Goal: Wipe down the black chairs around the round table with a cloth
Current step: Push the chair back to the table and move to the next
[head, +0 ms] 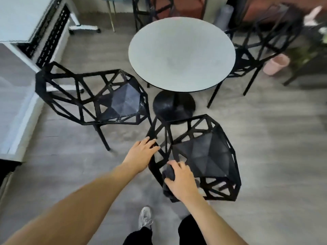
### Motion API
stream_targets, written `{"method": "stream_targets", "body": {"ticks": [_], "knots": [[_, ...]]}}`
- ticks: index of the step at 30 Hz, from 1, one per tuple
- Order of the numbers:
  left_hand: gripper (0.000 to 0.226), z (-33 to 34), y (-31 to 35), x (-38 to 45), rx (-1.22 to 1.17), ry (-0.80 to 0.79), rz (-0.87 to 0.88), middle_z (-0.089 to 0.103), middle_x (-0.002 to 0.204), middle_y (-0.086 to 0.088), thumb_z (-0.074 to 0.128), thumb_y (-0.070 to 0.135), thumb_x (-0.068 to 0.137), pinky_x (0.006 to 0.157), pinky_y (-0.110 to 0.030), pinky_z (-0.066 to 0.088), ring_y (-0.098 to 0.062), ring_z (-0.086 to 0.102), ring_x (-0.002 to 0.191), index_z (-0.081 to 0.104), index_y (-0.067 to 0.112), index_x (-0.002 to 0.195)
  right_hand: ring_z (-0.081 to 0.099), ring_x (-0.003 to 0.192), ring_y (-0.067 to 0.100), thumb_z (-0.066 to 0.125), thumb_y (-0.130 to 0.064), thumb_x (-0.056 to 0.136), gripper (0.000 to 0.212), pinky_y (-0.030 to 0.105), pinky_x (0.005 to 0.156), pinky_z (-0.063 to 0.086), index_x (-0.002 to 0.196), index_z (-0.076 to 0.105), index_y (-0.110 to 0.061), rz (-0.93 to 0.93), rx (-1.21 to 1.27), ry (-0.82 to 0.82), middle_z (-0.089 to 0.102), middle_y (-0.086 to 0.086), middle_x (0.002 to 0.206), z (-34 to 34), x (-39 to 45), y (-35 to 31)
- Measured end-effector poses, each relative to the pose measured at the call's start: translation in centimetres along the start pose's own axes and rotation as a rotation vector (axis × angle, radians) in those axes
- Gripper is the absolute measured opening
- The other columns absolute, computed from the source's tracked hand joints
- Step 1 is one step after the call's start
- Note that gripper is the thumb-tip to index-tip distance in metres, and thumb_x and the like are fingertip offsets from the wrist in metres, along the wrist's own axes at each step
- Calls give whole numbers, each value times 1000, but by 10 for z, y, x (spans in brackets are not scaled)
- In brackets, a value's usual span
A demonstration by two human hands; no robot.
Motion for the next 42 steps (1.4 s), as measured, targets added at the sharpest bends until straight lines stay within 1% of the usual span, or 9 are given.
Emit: {"method": "stream_targets", "body": {"ticks": [5,9,12,14,17,21,27,32,42], "knots": [[64,20,-20,29,166,-46,180,25,164,-6,61,29,95,124,-43,16,-29,9,154,35,26,153,48,118,29,58,-50,89,51,43,94,46,136,45,-36,196,-10,54,48,1,130,36,-13,-12],[65,29,-23,39,258,-32,276,32,160,-9,61,38,93,126,-47,3,-30,11,154,37,22,152,53,111,33,55,-77,73,67,50,87,49,125,58,-35,263,-163,126,54,4,124,50,-10,-27],[65,29,-22,44,264,-13,308,37,157,-9,62,39,91,126,-45,5,-29,18,153,40,21,150,50,112,34,75,-53,79,56,52,89,45,126,57,-29,315,-336,107,51,9,124,56,-4,-39],[64,25,-25,56,251,-4,333,36,157,-10,62,41,91,127,-44,7,-28,21,152,42,22,148,44,119,35,70,-31,89,46,51,93,40,131,51,-28,332,-347,69,44,9,128,57,1,-40],[63,22,-35,76,290,-3,338,28,162,-12,59,41,93,127,-44,6,-30,14,154,41,21,150,43,119,35,65,-24,92,43,51,95,38,132,49,-26,313,-367,52,43,9,129,59,4,-38],[72,26,-39,79,346,-10,300,18,166,-13,51,51,91,127,-45,1,-30,2,155,36,18,154,53,98,32,82,-28,74,42,51,80,44,112,65,-31,275,-381,100,54,7,108,65,1,-32],[81,39,-22,50,305,5,238,21,165,-14,49,60,87,126,-45,3,-31,5,155,37,15,153,52,92,31,84,-25,68,38,50,77,43,101,67,-32,231,-459,98,52,5,101,66,-26,-17],[80,54,17,8,241,-4,133,25,163,-14,43,62,89,126,-45,4,-33,8,154,37,13,152,43,113,34,68,-16,84,43,53,93,34,122,53,-31,162,-530,49,42,7,123,60,-70,14],[85,92,130,-80,97,-36,-201,24,163,-16,40,62,91,126,-45,2,-34,8,154,28,8,156,42,111,34,68,-12,81,48,50,91,30,125,53,-27,11,-644,-18,42,6,123,42,-155,100]]}}
Point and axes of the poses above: each hand's wrist, its own x-axis towards the middle knuckle, its own z-axis out of the palm, y = z × x, the point moved 5 cm from there along x, towards the middle knuckle
